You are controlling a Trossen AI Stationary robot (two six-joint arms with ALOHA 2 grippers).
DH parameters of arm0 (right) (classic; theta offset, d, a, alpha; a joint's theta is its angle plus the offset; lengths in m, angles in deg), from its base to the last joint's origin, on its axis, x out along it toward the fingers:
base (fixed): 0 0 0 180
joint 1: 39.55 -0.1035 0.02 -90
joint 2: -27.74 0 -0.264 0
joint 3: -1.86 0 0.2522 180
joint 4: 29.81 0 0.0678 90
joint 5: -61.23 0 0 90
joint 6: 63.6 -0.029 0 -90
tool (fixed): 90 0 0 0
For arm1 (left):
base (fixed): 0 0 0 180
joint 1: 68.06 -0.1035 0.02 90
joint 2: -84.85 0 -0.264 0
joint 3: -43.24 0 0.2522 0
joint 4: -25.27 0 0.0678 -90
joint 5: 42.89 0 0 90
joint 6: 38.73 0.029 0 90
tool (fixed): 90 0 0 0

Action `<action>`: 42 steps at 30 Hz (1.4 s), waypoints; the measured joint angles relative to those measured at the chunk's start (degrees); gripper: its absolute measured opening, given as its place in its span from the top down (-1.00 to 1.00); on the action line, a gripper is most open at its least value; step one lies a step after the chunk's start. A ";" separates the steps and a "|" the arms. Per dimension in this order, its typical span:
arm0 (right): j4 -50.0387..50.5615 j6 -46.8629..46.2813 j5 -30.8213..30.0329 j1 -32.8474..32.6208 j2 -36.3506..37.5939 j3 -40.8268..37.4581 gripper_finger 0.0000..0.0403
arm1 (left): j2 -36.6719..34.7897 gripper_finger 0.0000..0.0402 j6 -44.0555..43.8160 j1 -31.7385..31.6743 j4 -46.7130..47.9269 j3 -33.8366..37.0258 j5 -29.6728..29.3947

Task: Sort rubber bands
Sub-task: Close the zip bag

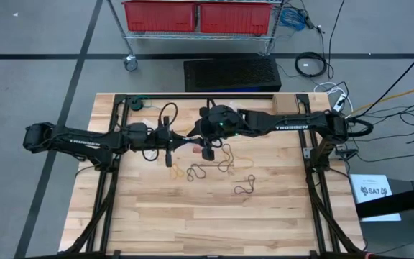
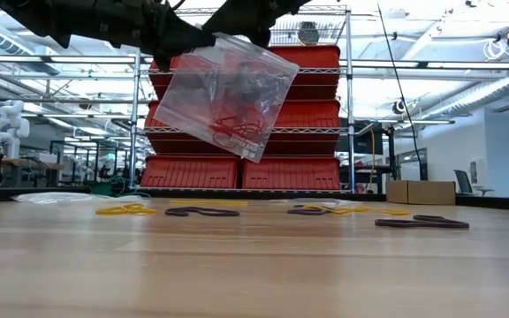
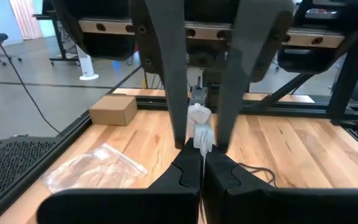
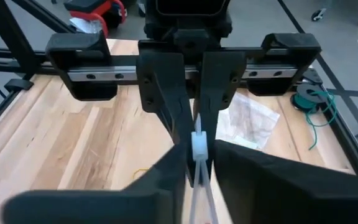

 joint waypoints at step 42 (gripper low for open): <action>23.89 -0.94 -8.19 0.26 2.86 -0.02 0.99 | -0.40 1.00 0.01 0.02 -1.77 0.00 -0.48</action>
